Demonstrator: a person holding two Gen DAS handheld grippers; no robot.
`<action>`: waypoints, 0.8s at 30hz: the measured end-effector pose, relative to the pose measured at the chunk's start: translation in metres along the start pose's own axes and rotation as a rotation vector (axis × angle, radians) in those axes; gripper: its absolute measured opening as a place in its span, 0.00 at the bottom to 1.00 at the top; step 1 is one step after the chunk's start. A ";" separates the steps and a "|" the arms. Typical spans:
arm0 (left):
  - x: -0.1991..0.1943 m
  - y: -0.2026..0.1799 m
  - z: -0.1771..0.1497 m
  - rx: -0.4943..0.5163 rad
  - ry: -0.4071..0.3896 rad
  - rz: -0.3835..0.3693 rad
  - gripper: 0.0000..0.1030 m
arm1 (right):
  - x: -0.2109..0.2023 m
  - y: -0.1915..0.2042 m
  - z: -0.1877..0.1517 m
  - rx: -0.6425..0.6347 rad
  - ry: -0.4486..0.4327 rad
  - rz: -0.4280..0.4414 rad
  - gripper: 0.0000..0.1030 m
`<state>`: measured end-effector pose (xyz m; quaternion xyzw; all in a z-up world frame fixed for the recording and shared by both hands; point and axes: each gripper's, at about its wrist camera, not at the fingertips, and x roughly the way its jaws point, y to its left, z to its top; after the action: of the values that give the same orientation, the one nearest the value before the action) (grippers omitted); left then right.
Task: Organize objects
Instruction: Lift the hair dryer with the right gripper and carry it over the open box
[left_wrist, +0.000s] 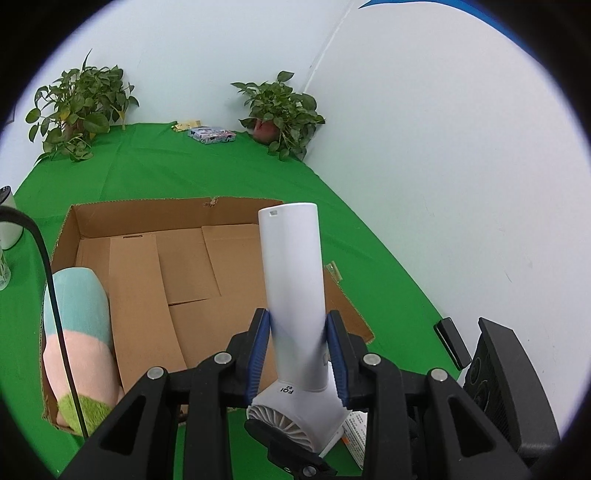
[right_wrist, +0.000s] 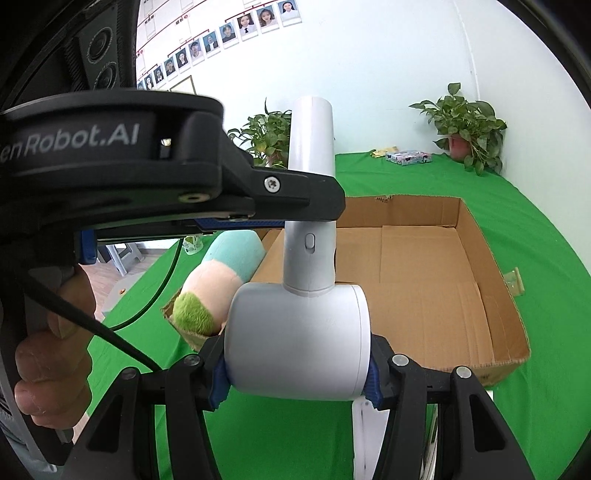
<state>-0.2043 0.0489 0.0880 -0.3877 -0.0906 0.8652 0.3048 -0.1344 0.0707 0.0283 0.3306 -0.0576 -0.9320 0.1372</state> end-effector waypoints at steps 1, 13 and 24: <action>0.004 0.003 0.003 -0.006 0.007 -0.002 0.29 | 0.005 -0.001 0.004 0.003 0.013 0.003 0.52; 0.074 0.067 0.005 -0.135 0.165 0.033 0.30 | 0.091 -0.024 0.015 0.093 0.208 0.062 0.52; 0.118 0.090 -0.004 -0.192 0.277 0.055 0.30 | 0.136 -0.044 0.008 0.186 0.317 0.093 0.52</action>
<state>-0.3030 0.0479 -0.0228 -0.5330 -0.1193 0.7988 0.2520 -0.2504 0.0729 -0.0556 0.4816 -0.1363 -0.8515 0.1563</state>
